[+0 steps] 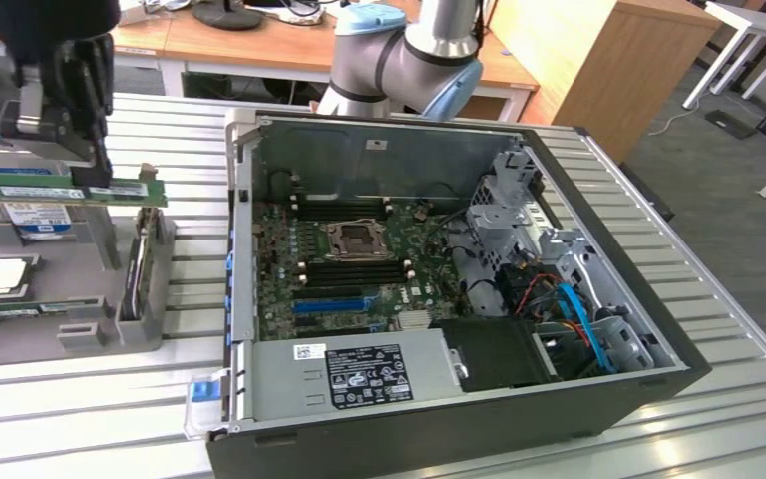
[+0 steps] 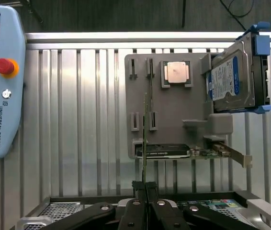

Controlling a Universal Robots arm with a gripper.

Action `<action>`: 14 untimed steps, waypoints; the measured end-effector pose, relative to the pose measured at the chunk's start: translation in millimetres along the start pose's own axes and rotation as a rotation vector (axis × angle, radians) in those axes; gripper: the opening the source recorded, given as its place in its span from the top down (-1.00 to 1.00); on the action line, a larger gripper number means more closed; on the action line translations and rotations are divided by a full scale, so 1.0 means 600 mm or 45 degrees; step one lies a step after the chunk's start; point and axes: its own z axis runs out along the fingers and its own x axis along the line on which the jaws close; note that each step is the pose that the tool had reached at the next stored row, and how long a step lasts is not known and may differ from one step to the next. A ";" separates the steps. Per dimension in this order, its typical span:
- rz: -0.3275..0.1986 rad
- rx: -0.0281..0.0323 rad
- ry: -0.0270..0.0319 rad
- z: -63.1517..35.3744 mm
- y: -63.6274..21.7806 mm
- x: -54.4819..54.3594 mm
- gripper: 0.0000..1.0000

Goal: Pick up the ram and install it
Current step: 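Pick up the ram and move it above insertion slot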

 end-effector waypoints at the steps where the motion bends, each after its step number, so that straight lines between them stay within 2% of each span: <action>1: 0.000 0.0001 -0.0001 0.000 -0.007 0.000 0.77; 14: 0.000 0.0000 -0.0001 -0.003 -0.086 -0.004 0.77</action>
